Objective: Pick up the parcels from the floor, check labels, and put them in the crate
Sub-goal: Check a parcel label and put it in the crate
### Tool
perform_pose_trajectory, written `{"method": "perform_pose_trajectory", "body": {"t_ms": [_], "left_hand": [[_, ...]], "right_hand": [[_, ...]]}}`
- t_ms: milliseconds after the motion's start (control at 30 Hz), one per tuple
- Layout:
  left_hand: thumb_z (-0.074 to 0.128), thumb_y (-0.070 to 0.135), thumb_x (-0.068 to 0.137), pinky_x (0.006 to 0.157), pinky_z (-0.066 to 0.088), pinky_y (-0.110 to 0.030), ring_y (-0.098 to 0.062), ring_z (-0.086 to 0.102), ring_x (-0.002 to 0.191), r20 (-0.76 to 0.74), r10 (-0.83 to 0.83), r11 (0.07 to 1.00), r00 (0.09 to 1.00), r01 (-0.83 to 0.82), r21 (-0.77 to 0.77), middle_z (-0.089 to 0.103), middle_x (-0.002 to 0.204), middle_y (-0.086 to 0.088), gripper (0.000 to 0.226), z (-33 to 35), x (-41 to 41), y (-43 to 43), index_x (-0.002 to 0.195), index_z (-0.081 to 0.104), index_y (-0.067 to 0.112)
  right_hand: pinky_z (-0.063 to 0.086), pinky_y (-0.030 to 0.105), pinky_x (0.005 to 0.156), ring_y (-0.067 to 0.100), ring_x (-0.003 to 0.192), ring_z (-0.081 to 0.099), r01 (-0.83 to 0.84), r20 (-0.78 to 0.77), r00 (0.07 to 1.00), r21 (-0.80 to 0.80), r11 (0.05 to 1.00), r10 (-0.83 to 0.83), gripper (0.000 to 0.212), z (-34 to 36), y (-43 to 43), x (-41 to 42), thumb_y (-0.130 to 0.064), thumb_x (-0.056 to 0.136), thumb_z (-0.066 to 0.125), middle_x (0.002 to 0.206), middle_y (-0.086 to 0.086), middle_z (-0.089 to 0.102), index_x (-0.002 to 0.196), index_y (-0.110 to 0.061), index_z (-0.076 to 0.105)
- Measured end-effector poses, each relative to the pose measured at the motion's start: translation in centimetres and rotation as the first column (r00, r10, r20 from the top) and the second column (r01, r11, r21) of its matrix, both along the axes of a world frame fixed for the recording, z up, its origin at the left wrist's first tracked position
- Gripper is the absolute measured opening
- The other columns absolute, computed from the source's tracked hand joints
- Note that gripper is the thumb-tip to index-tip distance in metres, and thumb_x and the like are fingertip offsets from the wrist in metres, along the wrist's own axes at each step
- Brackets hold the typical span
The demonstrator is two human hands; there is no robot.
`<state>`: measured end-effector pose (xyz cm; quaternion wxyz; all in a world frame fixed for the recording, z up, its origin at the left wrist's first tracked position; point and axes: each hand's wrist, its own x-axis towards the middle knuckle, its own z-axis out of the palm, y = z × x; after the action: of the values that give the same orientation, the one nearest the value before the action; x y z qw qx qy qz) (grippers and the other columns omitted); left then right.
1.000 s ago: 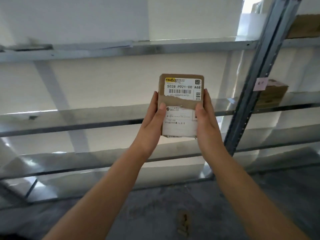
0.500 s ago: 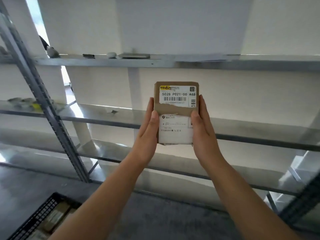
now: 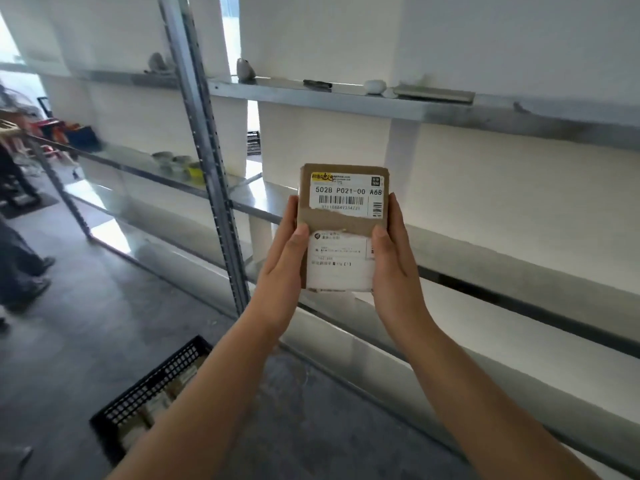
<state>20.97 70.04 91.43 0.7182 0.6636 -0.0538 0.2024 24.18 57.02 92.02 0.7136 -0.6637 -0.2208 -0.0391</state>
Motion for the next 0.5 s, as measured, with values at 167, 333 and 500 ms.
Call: {"method": "perform_pose_trajectory", "body": {"t_ms": [167,333,500], "left_hand": [[0.028,0.027,0.102,0.099,0.048,-0.029,-0.011,0.055,0.121,-0.015,0.224,0.974,0.974,-0.224,-0.030,0.051,0.141,0.001,0.049,-0.1,1.2,5.2,0.150,0.020,0.030],[0.030,0.034,0.101,0.103,0.046,-0.035,-0.012,0.052,0.126,-0.012,0.424,0.906,0.906,-0.424,0.017,0.051,0.141,0.003,0.049,-0.3,3.2,9.3,0.149,0.023,0.032],[0.031,0.037,0.093,0.103,0.046,-0.042,-0.013,0.054,0.124,-0.019,0.605,0.796,0.796,-0.603,0.055,0.052,0.139,0.000,0.057,-0.7,3.8,12.6,0.148,0.026,0.027]], "right_hand": [[0.044,0.001,0.077,-0.023,0.103,0.045,-0.207,0.000,0.978,0.027,0.978,0.207,0.046,-1.1,6.9,4.4,-0.027,0.101,0.027,0.129,-0.027,0.038,0.146,-0.034,0.018],[0.046,0.004,0.079,-0.020,0.105,0.048,-0.388,0.050,0.921,0.050,0.920,0.385,0.042,-1.3,12.6,8.5,-0.025,0.102,0.029,0.133,-0.023,0.041,0.136,-0.045,0.017],[0.050,0.027,0.094,0.004,0.124,0.049,-0.529,0.096,0.846,0.022,0.848,0.525,0.051,-2.1,17.7,10.7,-0.042,0.093,0.034,0.143,-0.009,0.042,0.142,-0.040,0.021]]}}
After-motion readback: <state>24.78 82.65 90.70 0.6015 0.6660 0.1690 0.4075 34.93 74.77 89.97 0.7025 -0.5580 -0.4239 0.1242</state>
